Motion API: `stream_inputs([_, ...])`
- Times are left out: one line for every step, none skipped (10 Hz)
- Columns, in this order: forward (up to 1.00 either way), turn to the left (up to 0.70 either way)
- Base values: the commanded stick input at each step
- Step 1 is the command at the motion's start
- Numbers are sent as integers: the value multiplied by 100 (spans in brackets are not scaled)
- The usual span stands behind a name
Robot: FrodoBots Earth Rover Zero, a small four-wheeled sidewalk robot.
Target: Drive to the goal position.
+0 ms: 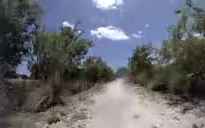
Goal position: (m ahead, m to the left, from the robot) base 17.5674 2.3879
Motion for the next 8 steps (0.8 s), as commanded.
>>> stream_inputs([85, 0])
stream_inputs([85, 0])
stream_inputs([85, 0])
stream_inputs([85, 0])
stream_inputs([85, 0])
stream_inputs([85, 0])
stream_inputs([85, 0])
stream_inputs([85, 0])
